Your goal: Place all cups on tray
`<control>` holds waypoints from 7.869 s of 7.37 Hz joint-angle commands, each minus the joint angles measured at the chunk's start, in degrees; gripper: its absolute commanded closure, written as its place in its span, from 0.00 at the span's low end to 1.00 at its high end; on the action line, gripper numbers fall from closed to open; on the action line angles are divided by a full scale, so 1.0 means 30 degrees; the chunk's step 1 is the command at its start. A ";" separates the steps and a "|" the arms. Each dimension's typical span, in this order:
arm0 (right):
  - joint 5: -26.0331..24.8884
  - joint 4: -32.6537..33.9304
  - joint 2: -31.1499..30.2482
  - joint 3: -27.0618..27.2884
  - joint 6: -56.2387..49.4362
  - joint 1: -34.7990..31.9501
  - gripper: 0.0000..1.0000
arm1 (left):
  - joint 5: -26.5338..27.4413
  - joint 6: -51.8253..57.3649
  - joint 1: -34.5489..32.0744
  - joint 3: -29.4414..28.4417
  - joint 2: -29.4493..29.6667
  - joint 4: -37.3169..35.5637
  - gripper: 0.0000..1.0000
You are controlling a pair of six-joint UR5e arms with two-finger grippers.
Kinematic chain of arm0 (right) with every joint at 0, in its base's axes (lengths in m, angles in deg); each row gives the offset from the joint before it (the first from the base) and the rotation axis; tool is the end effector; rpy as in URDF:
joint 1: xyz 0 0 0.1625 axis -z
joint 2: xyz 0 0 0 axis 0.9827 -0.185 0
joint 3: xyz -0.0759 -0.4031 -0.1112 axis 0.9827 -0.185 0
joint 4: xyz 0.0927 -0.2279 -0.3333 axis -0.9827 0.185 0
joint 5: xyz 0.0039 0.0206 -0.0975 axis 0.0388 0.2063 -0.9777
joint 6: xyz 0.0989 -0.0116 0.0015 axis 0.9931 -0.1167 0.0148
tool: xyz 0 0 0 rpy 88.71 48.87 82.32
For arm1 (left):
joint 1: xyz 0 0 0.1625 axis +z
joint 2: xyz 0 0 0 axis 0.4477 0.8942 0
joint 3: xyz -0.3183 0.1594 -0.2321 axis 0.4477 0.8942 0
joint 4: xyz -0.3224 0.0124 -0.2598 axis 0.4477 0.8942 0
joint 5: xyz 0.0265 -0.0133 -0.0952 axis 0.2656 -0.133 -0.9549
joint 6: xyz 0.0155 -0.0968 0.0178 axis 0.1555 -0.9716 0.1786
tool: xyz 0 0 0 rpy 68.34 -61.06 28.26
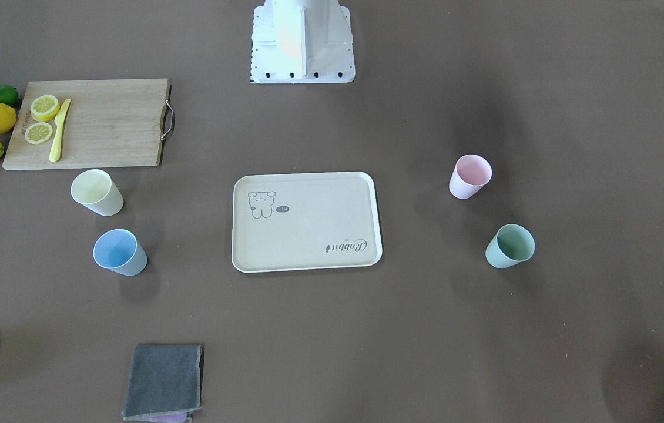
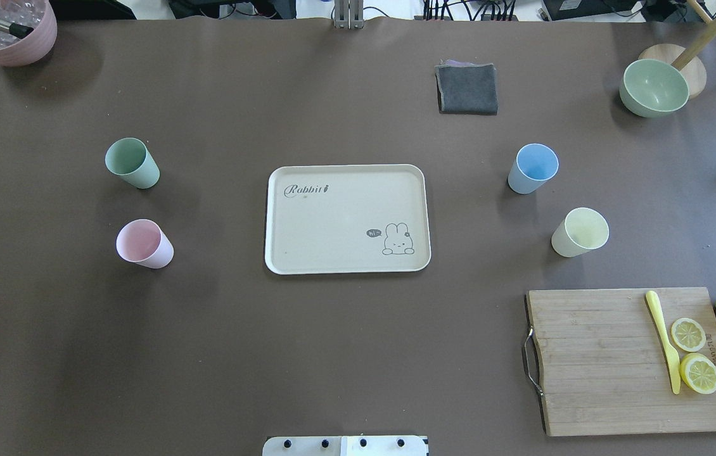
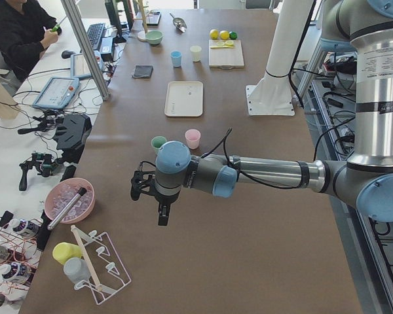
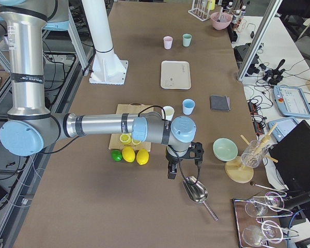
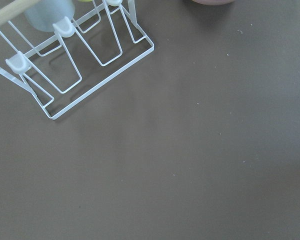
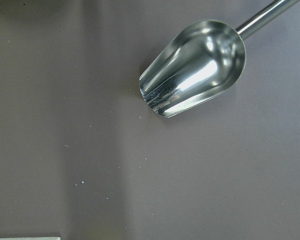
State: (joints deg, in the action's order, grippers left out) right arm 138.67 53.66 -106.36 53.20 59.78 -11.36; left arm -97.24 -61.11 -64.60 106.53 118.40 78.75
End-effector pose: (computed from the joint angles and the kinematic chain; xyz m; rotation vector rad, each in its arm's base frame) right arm 0.0691 -0.4747 0.6319 -0.0650 -0.7796 0.0239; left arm -0.0736 -0.4711 0.6029 0.1967 0.7886 -0.1116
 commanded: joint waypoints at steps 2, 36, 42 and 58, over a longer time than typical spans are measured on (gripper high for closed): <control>0.0008 -0.0018 0.0105 0.0037 0.0014 -0.0001 0.00 | -0.0092 -0.0042 0.0019 0.0125 0.0016 0.0021 0.02; 0.0887 -0.3847 0.0281 0.2937 0.7913 0.2984 0.00 | 0.5355 -1.4495 1.1437 0.4105 0.3533 0.1866 0.02; 0.0770 -0.4793 0.0369 0.2996 0.9037 0.3865 0.00 | 0.8520 -1.7446 1.6395 0.5079 0.2770 0.2188 0.03; 0.0246 -0.4793 0.1508 0.3902 1.1429 0.5178 0.00 | 0.8275 -2.1920 1.8435 0.4232 1.1228 -0.4693 1.00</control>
State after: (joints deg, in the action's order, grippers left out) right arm 140.27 39.28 -103.22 64.12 90.49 2.24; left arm -75.70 -123.23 -12.37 120.47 146.16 69.27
